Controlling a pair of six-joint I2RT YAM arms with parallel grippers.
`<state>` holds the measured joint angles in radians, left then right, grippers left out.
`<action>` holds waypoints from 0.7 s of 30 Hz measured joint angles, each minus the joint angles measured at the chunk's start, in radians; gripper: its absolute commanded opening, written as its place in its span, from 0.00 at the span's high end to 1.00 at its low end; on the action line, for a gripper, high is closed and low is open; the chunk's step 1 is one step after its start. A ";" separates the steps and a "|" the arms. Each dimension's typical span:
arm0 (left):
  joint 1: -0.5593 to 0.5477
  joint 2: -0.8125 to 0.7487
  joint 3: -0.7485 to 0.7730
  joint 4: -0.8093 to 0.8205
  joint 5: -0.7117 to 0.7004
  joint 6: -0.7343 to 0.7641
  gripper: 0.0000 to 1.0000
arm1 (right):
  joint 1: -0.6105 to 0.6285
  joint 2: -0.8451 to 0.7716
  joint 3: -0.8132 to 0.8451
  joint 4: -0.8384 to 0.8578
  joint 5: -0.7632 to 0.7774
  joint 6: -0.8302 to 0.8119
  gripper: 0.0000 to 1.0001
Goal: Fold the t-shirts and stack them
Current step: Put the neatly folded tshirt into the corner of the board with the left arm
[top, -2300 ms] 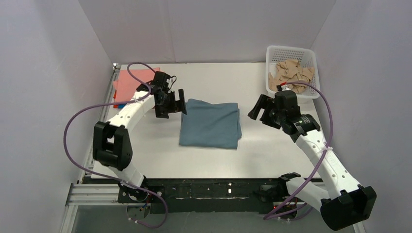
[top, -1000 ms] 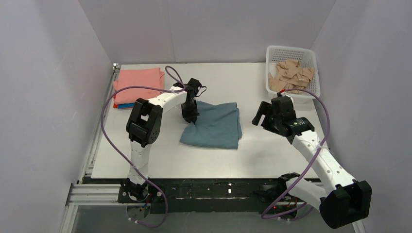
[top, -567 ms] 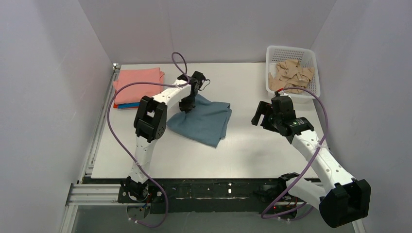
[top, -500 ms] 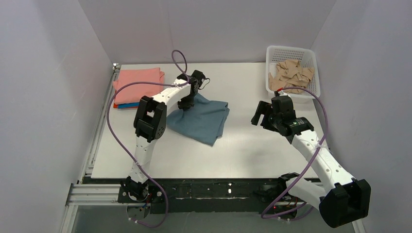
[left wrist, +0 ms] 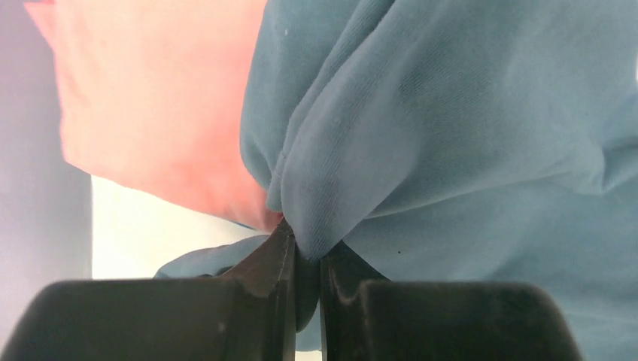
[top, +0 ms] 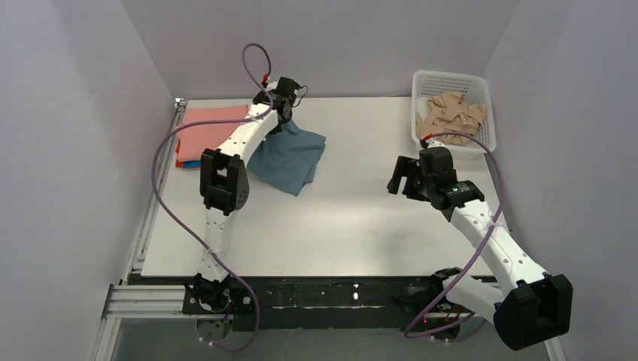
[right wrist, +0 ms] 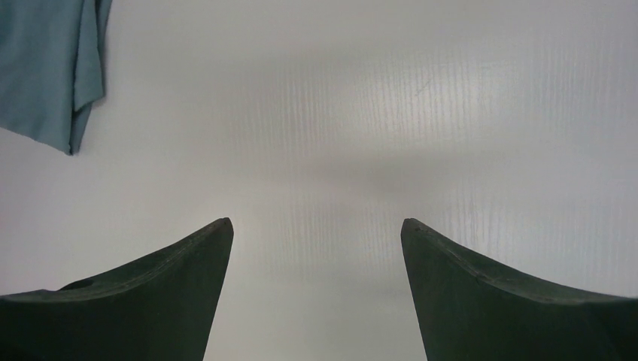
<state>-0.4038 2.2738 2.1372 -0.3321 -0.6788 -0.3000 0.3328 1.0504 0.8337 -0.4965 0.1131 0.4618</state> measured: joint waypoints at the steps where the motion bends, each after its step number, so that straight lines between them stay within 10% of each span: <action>1: 0.011 0.005 0.020 -0.002 -0.012 0.009 1.00 | 0.000 0.001 0.000 0.000 0.000 -0.002 0.10; 21: 0.125 0.029 0.220 0.028 -0.045 0.323 1.00 | -0.005 0.061 0.000 0.006 0.012 -0.021 0.13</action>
<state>-0.2790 2.3024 2.3569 -0.3038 -0.7238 0.0227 0.3275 1.1118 0.8341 -0.4908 0.1253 0.4412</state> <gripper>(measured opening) 0.067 0.877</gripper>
